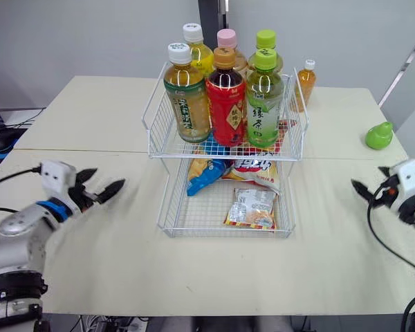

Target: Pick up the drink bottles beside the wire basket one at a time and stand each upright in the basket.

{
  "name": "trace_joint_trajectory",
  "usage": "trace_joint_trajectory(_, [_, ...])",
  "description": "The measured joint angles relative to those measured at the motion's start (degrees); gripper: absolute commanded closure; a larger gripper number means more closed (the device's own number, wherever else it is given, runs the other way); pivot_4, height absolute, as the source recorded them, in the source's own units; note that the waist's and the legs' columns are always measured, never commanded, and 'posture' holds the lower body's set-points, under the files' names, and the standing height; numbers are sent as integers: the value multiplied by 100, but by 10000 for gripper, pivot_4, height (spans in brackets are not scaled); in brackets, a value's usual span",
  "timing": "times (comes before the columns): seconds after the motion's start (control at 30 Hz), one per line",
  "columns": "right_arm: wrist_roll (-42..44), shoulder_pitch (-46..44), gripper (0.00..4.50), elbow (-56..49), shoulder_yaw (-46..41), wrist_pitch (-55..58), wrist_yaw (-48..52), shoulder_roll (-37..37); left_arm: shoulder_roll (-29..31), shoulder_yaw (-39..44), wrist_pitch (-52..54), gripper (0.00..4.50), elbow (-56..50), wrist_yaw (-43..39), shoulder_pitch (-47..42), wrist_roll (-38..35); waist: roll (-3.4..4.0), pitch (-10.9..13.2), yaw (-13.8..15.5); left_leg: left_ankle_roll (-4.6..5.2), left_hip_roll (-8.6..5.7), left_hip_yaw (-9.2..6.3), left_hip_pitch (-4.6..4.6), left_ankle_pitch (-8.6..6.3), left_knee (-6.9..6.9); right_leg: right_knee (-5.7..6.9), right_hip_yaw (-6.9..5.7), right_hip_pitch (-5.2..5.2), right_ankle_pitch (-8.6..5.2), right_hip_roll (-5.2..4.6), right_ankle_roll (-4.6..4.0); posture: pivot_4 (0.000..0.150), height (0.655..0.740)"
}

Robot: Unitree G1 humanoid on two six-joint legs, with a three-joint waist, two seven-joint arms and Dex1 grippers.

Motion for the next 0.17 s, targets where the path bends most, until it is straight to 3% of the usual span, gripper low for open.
trace_joint_trajectory(0.17, [-89, -95, 0, -2, 13, -98, -284, 205, 17, 3, -140, 196, 21, 175, -10, 143, 3, -2, 4, -1, -2, 0, 84, -2, -19, -25, -2, 90, -1, -1, 2, 1500, 7400])
